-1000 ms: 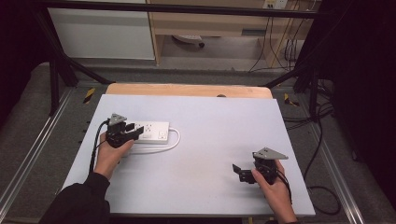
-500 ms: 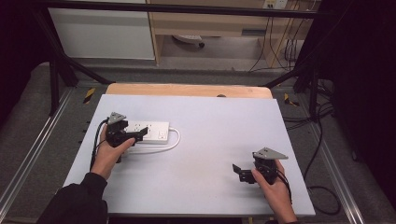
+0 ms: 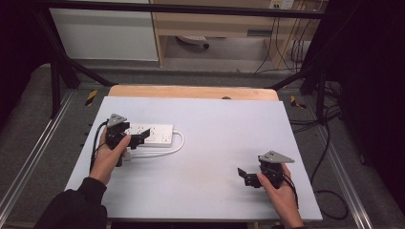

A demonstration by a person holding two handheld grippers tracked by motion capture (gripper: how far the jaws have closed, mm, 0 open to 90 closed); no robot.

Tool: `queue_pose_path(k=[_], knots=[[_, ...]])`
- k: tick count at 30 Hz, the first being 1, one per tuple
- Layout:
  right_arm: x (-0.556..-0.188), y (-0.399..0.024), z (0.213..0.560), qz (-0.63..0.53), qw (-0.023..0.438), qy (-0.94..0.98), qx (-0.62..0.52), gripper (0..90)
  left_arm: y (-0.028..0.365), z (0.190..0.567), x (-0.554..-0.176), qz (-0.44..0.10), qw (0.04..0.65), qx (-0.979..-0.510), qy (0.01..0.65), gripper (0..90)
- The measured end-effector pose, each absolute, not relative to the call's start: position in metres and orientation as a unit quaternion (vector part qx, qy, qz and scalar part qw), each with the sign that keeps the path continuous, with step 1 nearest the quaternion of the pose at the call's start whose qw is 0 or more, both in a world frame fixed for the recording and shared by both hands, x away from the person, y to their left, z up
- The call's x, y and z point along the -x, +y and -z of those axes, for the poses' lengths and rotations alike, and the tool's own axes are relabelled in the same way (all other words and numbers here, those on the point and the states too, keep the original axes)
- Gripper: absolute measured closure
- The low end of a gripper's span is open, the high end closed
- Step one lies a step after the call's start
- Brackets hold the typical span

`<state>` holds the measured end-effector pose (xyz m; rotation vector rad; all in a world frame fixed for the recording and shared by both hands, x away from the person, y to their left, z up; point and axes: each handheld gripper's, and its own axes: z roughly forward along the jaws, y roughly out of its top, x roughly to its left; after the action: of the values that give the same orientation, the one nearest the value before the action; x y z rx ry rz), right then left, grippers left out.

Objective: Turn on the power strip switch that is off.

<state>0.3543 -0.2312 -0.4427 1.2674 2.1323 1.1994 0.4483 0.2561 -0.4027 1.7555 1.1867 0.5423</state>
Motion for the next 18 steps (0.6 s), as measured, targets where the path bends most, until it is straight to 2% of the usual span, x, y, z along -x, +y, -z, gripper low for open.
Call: queue_pose_path(k=[18], knots=[[-0.355,-0.231,0.443,-0.429,0.192,0.759,-0.451,2.6,0.279,0.386,-0.427,-0.221,0.464,-0.706,0.488,6.5]])
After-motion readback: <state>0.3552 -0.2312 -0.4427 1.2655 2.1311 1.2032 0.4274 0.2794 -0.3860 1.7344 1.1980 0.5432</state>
